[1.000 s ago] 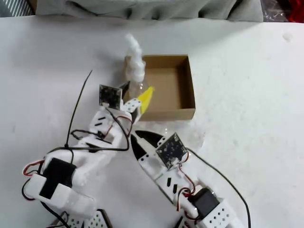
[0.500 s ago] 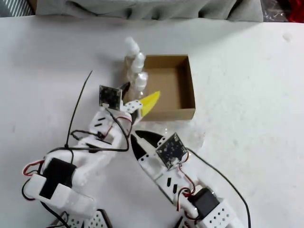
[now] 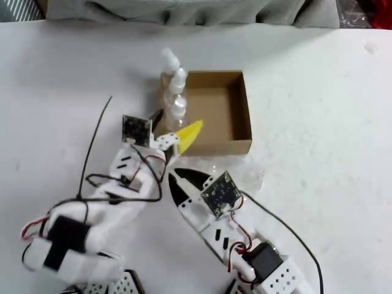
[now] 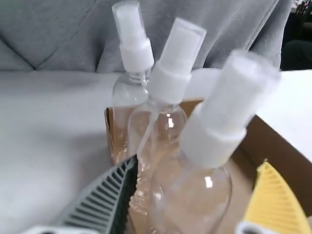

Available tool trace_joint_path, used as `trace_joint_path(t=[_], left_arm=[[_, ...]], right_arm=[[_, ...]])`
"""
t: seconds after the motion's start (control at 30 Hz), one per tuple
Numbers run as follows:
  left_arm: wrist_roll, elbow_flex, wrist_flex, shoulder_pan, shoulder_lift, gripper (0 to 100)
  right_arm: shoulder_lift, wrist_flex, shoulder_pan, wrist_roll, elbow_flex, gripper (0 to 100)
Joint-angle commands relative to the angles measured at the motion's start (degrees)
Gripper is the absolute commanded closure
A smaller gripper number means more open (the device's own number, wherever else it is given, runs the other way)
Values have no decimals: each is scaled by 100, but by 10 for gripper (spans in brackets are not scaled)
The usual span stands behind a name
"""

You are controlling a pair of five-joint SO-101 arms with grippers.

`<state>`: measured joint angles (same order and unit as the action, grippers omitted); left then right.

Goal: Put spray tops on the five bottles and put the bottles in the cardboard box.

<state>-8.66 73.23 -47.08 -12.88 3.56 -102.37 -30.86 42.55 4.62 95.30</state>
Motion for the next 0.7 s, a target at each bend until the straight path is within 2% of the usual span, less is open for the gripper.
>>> trace_joint_path(t=[0.0, 0.17, 0.4, 0.67], left_arm=[[-18, 176, 914, 13, 1244, 653], [-18, 185, 2268, 57, 2176, 653], [-18, 202, 3385, 13, 2897, 656], [-9, 1029, 3543, 110, 3987, 657]], right_arm=[[-48, 22, -31, 70, 35, 984], [-48, 22, -40, 70, 35, 984], [-48, 22, -40, 70, 44, 984], [-75, 48, -154, 70, 132, 984]])
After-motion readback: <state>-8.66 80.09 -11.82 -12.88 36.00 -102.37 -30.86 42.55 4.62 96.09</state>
